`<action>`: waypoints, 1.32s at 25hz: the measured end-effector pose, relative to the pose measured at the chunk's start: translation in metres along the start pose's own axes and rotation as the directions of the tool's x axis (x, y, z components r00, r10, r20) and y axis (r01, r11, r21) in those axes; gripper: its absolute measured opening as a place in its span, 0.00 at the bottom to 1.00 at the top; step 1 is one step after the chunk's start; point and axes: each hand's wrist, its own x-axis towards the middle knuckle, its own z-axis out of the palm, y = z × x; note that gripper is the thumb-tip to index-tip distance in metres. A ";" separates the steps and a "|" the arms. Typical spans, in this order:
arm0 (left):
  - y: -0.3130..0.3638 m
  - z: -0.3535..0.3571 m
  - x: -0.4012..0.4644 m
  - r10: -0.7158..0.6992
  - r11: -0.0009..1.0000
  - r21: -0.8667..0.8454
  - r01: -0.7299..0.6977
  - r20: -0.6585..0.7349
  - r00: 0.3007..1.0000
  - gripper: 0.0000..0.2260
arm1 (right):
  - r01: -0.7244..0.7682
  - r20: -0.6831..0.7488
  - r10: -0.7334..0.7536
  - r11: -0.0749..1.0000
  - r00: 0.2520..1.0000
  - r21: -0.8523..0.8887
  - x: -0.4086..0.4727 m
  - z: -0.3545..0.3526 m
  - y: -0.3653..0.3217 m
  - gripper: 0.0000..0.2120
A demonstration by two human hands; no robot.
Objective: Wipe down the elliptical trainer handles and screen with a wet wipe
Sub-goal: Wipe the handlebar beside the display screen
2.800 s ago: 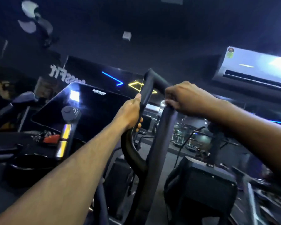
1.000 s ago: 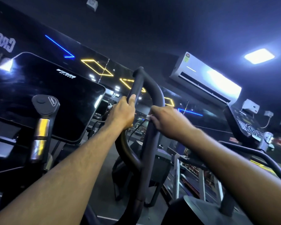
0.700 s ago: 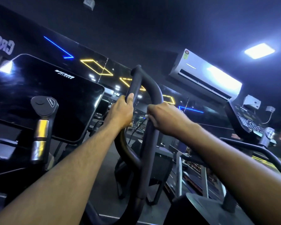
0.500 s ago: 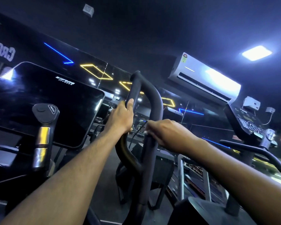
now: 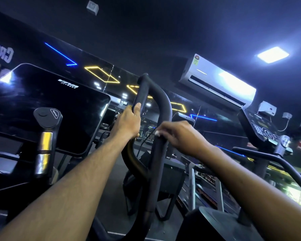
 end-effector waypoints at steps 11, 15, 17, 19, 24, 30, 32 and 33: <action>0.004 -0.001 -0.005 -0.018 1.000 0.004 0.018 0.014 1.000 0.25 | -0.078 -0.026 0.107 0.853 0.994 0.516 -0.045 0.024 -0.004 0.06; 0.003 0.000 -0.004 -0.025 0.999 -0.022 0.025 0.016 1.000 0.25 | -0.177 -0.155 0.433 0.633 0.888 0.754 -0.032 0.043 0.002 0.04; 0.002 0.000 -0.004 -0.031 0.999 -0.032 0.032 0.021 0.999 0.25 | -0.144 -0.188 0.477 0.577 0.859 0.804 -0.034 0.063 -0.004 0.04; 0.002 -0.001 -0.005 -0.030 0.999 -0.032 0.031 0.014 0.999 0.25 | -0.129 -0.189 0.489 0.545 0.852 0.828 -0.044 0.073 -0.012 0.04; 0.004 -0.002 -0.008 -0.029 0.999 -0.017 0.030 0.010 1.000 0.26 | -0.116 -0.192 0.474 0.547 0.859 0.829 -0.084 0.086 -0.041 0.04; 0.002 -0.001 -0.005 -0.024 1.000 -0.005 0.024 0.007 1.000 0.26 | -0.191 -0.036 0.393 0.521 0.919 0.832 -0.097 0.069 -0.044 0.05; 0.002 -0.002 -0.006 -0.024 1.000 -0.012 0.024 0.000 1.000 0.25 | -0.184 -0.107 0.441 0.567 0.891 0.803 -0.081 0.058 -0.028 0.04; 0.002 -0.001 -0.007 -0.029 0.999 -0.019 0.029 -0.002 1.000 0.25 | -0.191 -0.140 0.477 0.579 0.868 0.793 -0.072 0.057 -0.023 0.03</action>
